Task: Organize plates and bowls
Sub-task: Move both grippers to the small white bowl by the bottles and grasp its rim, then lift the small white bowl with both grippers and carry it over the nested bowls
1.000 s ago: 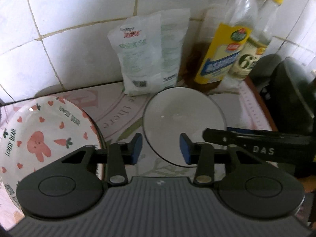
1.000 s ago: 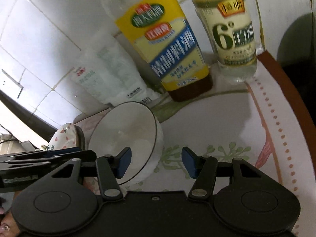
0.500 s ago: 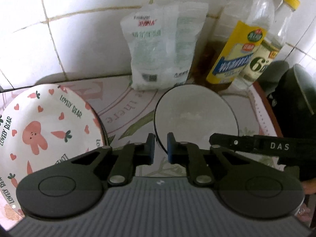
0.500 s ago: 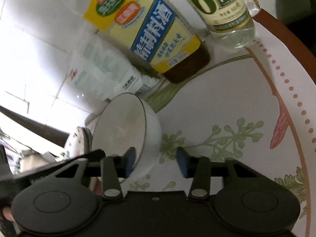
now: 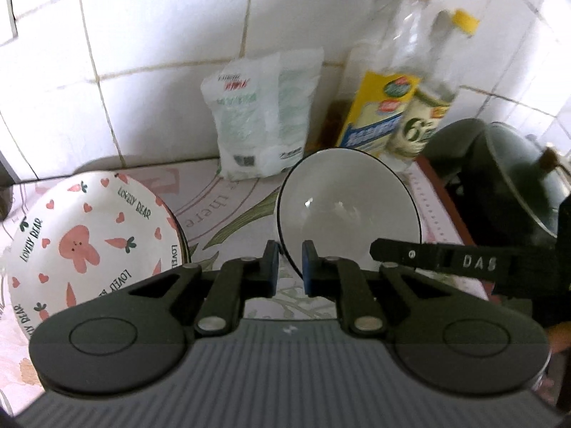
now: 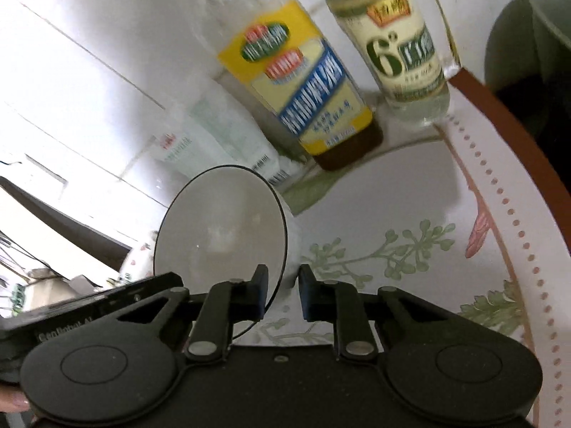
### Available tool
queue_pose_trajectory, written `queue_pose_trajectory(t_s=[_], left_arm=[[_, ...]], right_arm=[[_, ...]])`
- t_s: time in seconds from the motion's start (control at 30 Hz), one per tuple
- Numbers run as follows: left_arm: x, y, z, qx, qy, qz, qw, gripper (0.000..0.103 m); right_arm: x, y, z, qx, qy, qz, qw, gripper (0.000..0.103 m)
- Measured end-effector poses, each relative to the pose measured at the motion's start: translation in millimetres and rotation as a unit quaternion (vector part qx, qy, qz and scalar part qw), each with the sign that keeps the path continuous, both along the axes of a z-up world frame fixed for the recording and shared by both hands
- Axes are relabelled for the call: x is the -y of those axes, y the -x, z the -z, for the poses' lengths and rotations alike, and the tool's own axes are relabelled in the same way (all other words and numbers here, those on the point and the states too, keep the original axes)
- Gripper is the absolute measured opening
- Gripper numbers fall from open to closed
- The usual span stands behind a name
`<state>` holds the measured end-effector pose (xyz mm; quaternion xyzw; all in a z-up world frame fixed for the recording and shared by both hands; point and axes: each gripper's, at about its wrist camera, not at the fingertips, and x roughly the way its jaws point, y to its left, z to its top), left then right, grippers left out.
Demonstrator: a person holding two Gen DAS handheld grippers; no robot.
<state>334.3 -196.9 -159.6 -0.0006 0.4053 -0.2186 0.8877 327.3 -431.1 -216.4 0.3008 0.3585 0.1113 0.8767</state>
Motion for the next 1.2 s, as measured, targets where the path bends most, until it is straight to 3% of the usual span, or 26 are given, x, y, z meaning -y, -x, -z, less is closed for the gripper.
queue_pose_trajectory(t_s=[0.27, 0.57, 0.83, 1.2], left_arm=[[-15.0, 50.3, -36.0, -0.001, 0.027, -0.002, 0.9996, 0.012], [-39.3, 96.2, -49.1, -0.004, 0.029, -0.014, 0.9995, 0.012], [-58.2, 107.4, -24.6, -0.04, 0.051, -0.022, 0.9977, 0.013], [-85.1, 106.9, 6.8, -0.094, 0.109, -0.065, 0.9874, 0.012]], right_arm=[[-5.3, 45.3, -41.2, 0.049, 0.003, 0.01, 0.999, 0.023], [-30.3, 85.3, -56.9, 0.062, 0.024, -0.01, 0.998, 0.022], [-49.4, 97.9, -55.5, 0.049, 0.055, -0.018, 0.997, 0.022], [-75.7, 95.1, -49.4, 0.041, 0.109, -0.047, 0.992, 0.022]])
